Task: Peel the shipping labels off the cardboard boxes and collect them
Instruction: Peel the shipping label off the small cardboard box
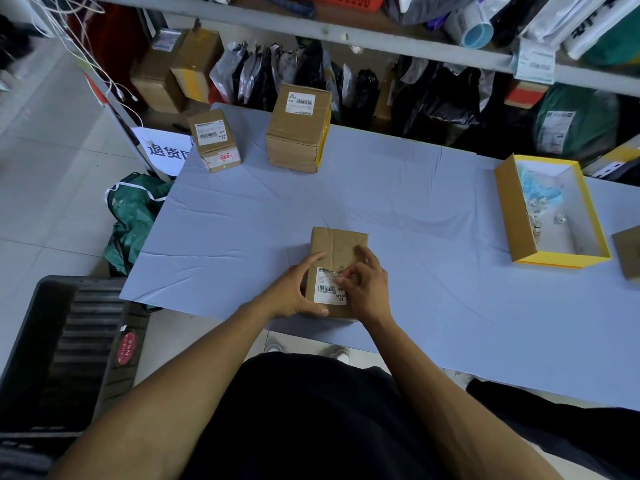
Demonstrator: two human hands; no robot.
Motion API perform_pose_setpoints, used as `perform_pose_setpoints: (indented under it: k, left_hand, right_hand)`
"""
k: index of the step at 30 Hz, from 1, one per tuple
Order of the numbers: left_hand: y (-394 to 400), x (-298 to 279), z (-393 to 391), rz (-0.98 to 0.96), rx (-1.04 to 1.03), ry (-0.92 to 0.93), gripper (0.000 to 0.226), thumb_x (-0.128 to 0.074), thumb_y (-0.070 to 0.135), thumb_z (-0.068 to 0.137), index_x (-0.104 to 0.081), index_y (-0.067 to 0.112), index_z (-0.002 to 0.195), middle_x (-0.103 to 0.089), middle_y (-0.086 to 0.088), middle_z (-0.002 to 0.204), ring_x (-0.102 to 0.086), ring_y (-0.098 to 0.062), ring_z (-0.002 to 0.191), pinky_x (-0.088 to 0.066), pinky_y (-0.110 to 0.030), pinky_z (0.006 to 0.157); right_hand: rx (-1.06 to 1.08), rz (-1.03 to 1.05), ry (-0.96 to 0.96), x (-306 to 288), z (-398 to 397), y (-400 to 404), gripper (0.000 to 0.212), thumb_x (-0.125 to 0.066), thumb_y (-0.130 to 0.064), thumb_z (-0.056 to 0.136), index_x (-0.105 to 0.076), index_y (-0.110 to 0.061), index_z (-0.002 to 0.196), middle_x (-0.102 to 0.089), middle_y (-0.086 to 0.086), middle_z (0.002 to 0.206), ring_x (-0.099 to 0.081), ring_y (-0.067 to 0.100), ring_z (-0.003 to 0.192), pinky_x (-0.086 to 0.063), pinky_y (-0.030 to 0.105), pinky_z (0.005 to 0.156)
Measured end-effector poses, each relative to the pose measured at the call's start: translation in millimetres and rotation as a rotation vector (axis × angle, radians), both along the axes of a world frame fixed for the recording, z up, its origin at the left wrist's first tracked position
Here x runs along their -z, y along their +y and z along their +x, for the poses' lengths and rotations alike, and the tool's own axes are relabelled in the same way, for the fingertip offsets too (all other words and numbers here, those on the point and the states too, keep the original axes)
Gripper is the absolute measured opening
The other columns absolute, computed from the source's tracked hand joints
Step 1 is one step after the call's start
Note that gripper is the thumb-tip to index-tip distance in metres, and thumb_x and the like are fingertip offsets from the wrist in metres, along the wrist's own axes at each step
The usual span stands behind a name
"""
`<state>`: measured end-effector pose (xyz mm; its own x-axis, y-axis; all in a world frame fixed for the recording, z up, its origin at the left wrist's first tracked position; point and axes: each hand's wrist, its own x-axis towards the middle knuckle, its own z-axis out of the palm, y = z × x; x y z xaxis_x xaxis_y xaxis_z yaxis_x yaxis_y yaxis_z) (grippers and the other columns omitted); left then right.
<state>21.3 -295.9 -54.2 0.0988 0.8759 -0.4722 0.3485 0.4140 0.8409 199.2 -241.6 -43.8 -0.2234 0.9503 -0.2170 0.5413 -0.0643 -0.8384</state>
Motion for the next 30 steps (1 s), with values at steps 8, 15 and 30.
perform_pose_setpoints:
  k: [8, 15, 30]
  left_hand:
    - [-0.8, -1.1, -0.9, 0.024, 0.008, -0.02, 0.116, -0.094, 0.02, 0.057, -0.025, 0.048, 0.146, -0.041, 0.001, 0.143, -0.054, -0.015, 0.118, -0.051, -0.03, 0.099]
    - [-0.8, -3.5, -1.0, 0.029, 0.011, -0.048, 0.114, -0.092, 0.011, 0.06, -0.025, 0.039, 0.149, -0.047, 0.005, 0.131, -0.058, -0.005, 0.105, -0.051, -0.013, 0.084]
    - [-0.4, -1.1, -1.2, 0.026, 0.012, -0.031, 0.115, -0.092, 0.015, 0.06, -0.024, 0.041, 0.149, -0.04, 0.001, 0.136, -0.054, -0.018, 0.116, -0.05, -0.024, 0.095]
  right_hand:
    - [0.008, -0.056, 0.052, -3.4, 0.8, 0.9, 0.028, -0.078, -0.01, 0.075, -0.06, -0.023, 0.058, -0.04, 0.0, 0.151, -0.052, 0.018, 0.124, -0.047, 0.031, 0.09]
    - [-0.003, -0.074, 0.034, -8.3, 1.2, 0.7, 0.025, -0.075, -0.009, 0.078, -0.06, -0.017, 0.06, -0.037, -0.006, 0.153, -0.059, 0.009, 0.11, -0.052, 0.032, 0.084]
    - [-0.01, -0.167, 0.016, -16.8, 3.5, 2.0, 0.017, -0.073, -0.01, 0.08, -0.062, -0.01, 0.067, -0.033, -0.008, 0.156, -0.053, -0.019, 0.087, -0.045, 0.006, 0.063]
